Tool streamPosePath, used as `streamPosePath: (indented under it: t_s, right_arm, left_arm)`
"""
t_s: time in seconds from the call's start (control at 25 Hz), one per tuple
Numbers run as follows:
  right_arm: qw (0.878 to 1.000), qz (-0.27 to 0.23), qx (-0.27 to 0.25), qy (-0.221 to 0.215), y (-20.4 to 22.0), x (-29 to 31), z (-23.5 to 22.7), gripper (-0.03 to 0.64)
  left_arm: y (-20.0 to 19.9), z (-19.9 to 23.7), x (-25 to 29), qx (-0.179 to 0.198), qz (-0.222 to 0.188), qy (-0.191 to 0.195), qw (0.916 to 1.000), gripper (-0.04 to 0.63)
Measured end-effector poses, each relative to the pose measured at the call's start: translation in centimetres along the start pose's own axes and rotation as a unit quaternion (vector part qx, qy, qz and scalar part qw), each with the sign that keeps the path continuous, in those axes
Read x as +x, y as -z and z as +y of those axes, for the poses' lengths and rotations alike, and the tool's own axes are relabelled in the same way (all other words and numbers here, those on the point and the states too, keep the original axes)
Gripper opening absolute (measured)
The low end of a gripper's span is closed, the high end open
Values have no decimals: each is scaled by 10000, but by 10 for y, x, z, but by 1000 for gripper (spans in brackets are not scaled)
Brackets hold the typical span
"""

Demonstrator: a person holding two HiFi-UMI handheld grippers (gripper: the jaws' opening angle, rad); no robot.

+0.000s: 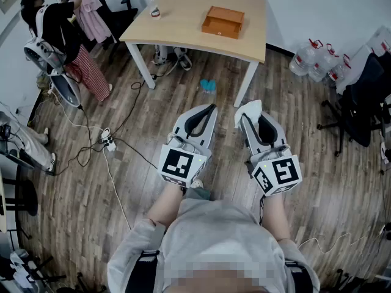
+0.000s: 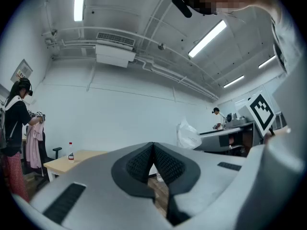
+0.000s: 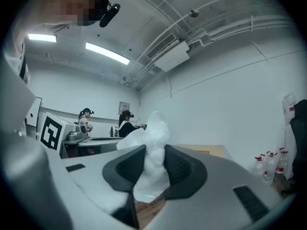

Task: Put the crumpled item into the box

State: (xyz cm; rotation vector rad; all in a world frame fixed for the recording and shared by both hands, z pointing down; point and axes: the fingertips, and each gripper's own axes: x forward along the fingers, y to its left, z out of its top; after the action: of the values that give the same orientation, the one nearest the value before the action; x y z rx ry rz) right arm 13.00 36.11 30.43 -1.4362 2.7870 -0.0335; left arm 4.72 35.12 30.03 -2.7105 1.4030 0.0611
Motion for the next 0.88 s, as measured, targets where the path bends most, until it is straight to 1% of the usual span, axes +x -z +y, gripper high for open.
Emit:
streamPosePath:
  t_s: [0.28, 0.48, 0.72, 0.88]
  right_arm:
    - [9999, -55, 87, 45, -1, -30, -12, 120]
    - [9999, -91, 74, -10, -2, -40, -13, 120]
    - [9999, -98, 54, -5, -4, -35, -10, 120]
    - [9999, -103, 17, 13, -4, -24, -5, 120]
  left_arm:
    - [-5, -33, -3, 49, 8, -36, 10000, 14]
    - [-7, -43, -7, 96, -2, -76, 9999, 14]
    - [-9, -41, -4, 108, -38, -28, 9999, 14]
    - [-9, -30, -3, 123, -57, 33, 9999, 14]
